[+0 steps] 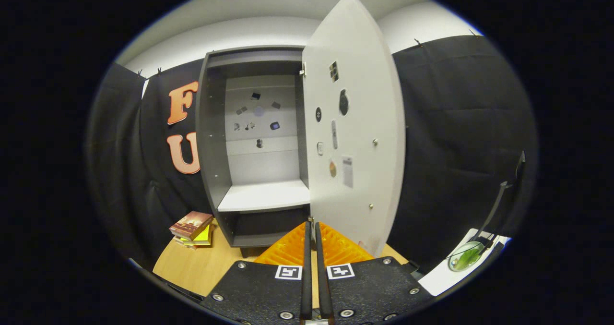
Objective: Open the shoe cabinet door, grab the shoes and put them into the shoe cabinet, then close the shoe cabinet door.
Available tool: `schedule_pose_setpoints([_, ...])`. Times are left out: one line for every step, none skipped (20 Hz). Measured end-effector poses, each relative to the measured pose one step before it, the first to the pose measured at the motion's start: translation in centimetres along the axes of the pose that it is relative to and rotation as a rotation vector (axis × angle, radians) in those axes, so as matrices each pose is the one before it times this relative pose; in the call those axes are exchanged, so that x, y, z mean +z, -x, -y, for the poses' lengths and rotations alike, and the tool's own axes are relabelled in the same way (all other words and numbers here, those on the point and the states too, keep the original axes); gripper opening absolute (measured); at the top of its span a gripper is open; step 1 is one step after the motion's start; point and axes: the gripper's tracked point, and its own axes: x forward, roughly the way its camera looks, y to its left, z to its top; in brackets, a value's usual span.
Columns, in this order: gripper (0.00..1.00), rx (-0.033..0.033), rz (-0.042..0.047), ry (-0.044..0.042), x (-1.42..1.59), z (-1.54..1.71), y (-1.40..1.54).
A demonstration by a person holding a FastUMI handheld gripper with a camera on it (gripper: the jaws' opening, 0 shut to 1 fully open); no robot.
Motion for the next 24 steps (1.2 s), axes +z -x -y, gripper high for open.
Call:
schedule_pose_setpoints([0.05,0.01120,-0.02426,-0.00712,-0.544,-0.642,0.244])
schedule_pose_setpoints([0.05,0.01380,-0.02922,-0.00546,-0.615,-0.575,0.188])
schedule_pose_setpoints([0.05,0.01306,-0.03079,0.00050,-0.733,-0.489,0.197])
schedule_pose_setpoints([0.05,0.00616,-0.02889,0.00798,-0.660,-0.230,0.205])
schedule_pose_setpoints([0.05,0.00561,-0.02953,0.00625,-0.649,-0.194,0.114])
schedule_pose_setpoints([0.05,0.00863,-0.03209,0.00492,-0.718,-0.227,0.267])
schedule_pose_setpoints([0.05,0.01281,-0.02384,0.00083,-0.547,-0.384,0.303])
schedule_pose_setpoints([0.08,0.01134,-0.02618,-0.00136,-0.586,-0.324,0.145])
schedule_pose_setpoints([0.11,0.00637,-0.02469,0.00144,-0.599,-0.257,-0.024])
schedule_pose_setpoints([0.11,0.00567,-0.02621,0.00491,-0.736,-0.092,0.133])
schedule_pose_setpoints([0.11,0.00740,-0.02238,0.00441,-0.560,-0.193,0.031])
schedule_pose_setpoints([0.12,0.00827,-0.02361,0.00348,-0.502,-0.117,0.063])
schedule_pose_setpoints([0.15,0.00663,-0.02183,0.00360,-0.514,-0.147,0.064])
schedule_pose_setpoints([0.16,0.00179,-0.02478,0.00859,-0.593,-0.028,-0.065])
schedule_pose_setpoints([0.20,-0.00158,-0.02126,0.01260,-0.579,0.142,-0.148])
schedule_pose_setpoints([0.22,0.00203,-0.02143,0.01239,-0.580,0.017,-0.328])
schedule_pose_setpoints([0.23,0.00617,-0.02249,0.00969,-0.530,-0.105,-0.100])
schedule_pose_setpoints([0.23,0.01087,-0.02111,0.00311,-0.470,-0.106,-0.041])
schedule_pose_setpoints([0.25,0.00944,-0.01950,-0.00305,-0.370,-0.221,-0.131])
schedule_pose_setpoints([0.26,0.00633,-0.02015,-0.00453,-0.365,-0.074,0.042])
schedule_pose_setpoints([0.29,0.00398,-0.01161,-0.00581,-0.300,-0.097,-0.062])
schedule_pose_setpoints([0.31,0.00218,-0.00591,-0.00227,-0.129,0.023,-0.204])
schedule_pose_setpoints([0.30,0.00150,-0.01254,0.00753,-0.385,-0.009,-0.325])
schedule_pose_setpoints([0.30,0.00423,-0.02255,0.01184,-0.412,0.024,-0.139])
